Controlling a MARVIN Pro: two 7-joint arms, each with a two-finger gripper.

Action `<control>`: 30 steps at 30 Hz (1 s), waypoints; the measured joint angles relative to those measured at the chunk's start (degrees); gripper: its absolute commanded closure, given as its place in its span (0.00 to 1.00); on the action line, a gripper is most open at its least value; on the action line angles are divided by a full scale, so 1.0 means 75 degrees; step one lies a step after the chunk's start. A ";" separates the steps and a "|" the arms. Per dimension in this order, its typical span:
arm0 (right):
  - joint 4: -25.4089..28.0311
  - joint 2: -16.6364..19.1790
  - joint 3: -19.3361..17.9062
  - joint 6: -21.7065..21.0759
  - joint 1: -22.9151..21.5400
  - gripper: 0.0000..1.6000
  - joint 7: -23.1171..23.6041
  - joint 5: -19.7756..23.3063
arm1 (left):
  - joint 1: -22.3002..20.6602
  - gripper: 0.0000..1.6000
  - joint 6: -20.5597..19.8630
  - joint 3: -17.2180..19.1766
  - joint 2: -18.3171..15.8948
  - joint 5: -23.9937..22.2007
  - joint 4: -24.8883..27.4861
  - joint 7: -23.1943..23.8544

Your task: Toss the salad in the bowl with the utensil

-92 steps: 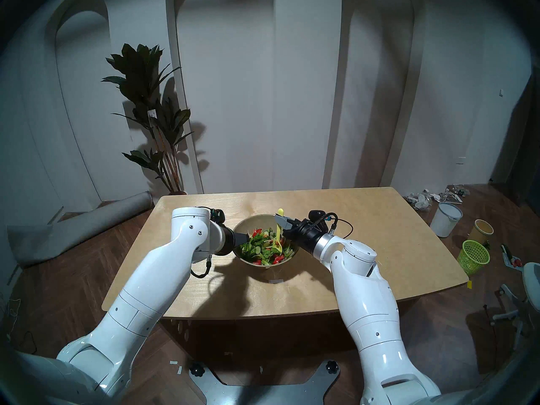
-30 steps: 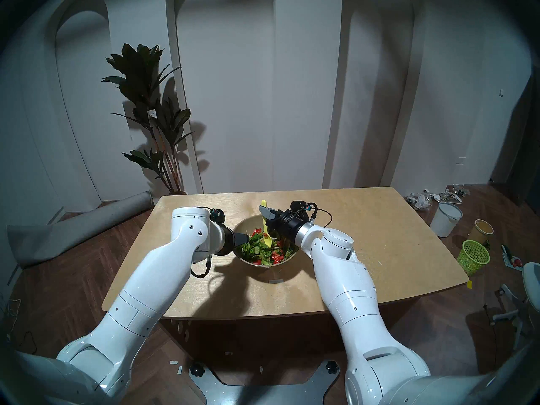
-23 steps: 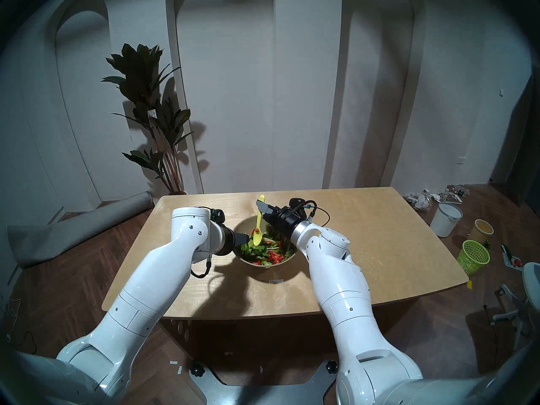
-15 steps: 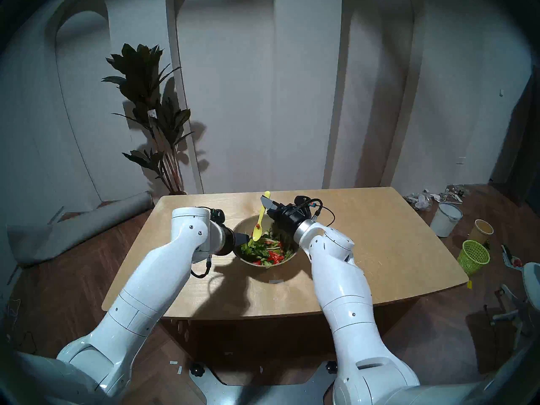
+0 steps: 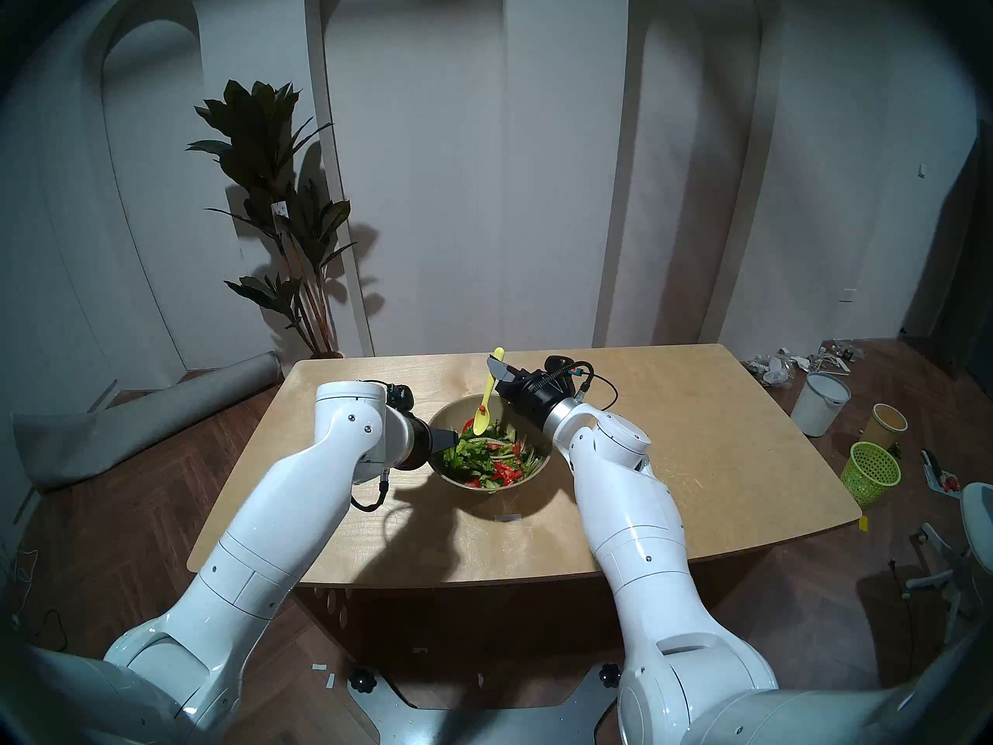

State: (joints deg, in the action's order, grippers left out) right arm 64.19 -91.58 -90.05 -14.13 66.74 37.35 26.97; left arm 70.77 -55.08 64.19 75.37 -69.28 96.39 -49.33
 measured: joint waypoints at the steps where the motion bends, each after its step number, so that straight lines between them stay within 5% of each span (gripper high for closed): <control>1: -0.0060 -0.0018 0.0030 0.0022 -0.0048 1.00 -0.0021 -0.0024 | 0.0000 1.00 0.0000 0.0000 0.0000 0.0001 0.0000 0.0000; 13: -0.0941 -0.0258 0.0385 0.0339 -0.0893 1.00 -0.0034 -0.0288 | 0.0000 1.00 0.0000 -0.0005 -0.0003 0.0014 0.0003 0.0004; 22: -0.2341 -0.0270 0.0793 0.0792 -0.1353 1.00 0.0764 -0.0432 | 0.0001 1.00 0.0000 -0.0004 0.0002 0.0009 0.0005 -0.0012; 30: -0.1950 0.0029 0.0886 0.0859 -0.0979 1.00 0.1534 -0.0369 | 0.0002 1.00 -0.0001 0.0011 -0.0001 0.0008 0.0000 -0.0013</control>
State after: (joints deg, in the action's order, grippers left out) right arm 49.56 -91.36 -83.40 -7.69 59.39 48.85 24.20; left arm 70.78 -55.09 64.27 75.36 -69.22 96.39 -49.43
